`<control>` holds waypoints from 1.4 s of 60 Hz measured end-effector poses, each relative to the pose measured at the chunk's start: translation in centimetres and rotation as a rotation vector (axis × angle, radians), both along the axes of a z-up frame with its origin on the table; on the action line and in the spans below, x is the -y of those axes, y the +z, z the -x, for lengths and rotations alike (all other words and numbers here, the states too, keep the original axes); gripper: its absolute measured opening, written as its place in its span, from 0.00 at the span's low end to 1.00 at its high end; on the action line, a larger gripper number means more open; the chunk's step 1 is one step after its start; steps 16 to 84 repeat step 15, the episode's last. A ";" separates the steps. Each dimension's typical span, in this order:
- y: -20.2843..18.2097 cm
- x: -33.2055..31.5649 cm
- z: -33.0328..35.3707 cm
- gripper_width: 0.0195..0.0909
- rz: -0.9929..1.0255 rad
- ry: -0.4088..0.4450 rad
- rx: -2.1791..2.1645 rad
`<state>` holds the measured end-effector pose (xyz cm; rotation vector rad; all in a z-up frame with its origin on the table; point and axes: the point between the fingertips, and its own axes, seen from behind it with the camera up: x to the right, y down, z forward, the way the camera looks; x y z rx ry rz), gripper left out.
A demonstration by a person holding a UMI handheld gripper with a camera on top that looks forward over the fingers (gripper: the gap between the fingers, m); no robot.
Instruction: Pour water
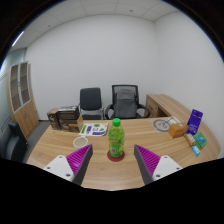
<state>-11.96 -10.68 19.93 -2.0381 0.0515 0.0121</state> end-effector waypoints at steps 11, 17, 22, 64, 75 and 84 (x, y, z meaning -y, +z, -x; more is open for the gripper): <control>3.0 0.2 0.2 0.92 -0.033 -0.007 -0.009; 3.8 0.0 0.2 0.92 -0.055 -0.009 -0.017; 3.8 0.0 0.2 0.92 -0.055 -0.009 -0.017; 3.8 0.0 0.2 0.92 -0.055 -0.009 -0.017; 3.8 0.0 0.2 0.92 -0.055 -0.009 -0.017; 3.8 0.0 0.2 0.92 -0.055 -0.009 -0.017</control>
